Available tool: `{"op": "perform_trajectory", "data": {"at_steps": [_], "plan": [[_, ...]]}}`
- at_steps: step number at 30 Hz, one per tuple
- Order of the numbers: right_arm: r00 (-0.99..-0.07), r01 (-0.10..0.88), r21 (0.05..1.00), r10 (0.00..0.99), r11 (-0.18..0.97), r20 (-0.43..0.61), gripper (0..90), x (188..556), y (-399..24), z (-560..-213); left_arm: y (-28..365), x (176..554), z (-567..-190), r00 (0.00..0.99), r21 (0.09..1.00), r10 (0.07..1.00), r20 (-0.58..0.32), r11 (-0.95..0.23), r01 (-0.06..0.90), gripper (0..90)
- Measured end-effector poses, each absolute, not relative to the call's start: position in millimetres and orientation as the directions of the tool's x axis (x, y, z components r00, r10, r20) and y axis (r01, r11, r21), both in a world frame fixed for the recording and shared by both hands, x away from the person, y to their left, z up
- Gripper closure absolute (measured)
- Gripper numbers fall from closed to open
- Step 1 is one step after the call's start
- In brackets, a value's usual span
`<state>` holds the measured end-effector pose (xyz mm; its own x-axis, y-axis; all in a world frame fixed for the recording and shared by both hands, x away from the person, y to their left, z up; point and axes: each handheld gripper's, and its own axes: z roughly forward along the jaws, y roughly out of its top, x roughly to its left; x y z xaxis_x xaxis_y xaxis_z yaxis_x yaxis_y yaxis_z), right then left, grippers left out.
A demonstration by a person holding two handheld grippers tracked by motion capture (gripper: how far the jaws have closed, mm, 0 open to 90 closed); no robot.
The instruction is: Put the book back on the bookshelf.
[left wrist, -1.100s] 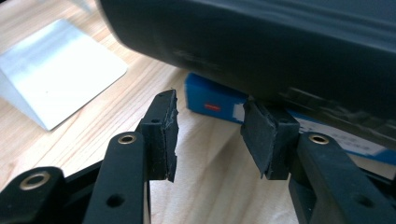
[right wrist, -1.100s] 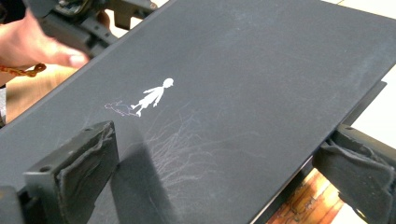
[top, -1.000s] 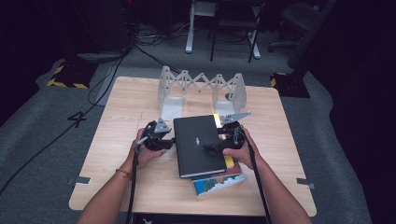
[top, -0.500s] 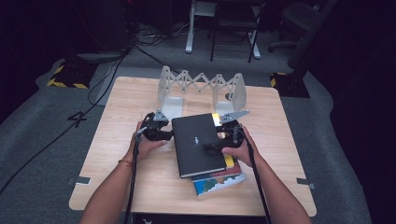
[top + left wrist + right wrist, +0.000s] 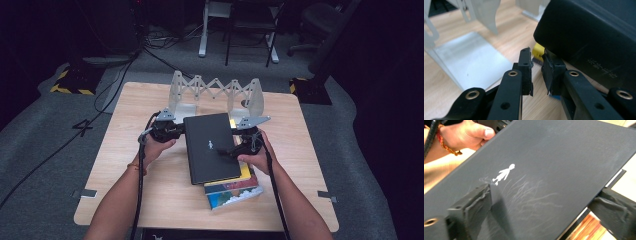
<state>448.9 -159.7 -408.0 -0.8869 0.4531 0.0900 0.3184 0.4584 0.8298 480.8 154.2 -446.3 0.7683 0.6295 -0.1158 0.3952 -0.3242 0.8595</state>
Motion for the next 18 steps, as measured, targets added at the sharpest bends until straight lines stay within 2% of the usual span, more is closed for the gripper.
{"op": "perform_trajectory", "data": {"at_steps": [7,14,18], "plan": [[-0.879,0.266,0.864,0.476,0.428,0.034,14.8,444,-163,-398,157,481,-430,0.792,0.877,0.598,-0.123,-0.309,0.369,79.8],[-0.885,0.209,0.892,0.466,0.401,-0.002,23.4,440,-171,-390,154,477,-418,0.796,0.893,0.596,-0.107,-0.295,0.341,81.9],[-0.882,0.182,0.900,0.471,0.397,-0.029,25.3,437,-173,-383,149,474,-409,0.792,0.887,0.605,-0.080,-0.320,0.334,84.2]]}}
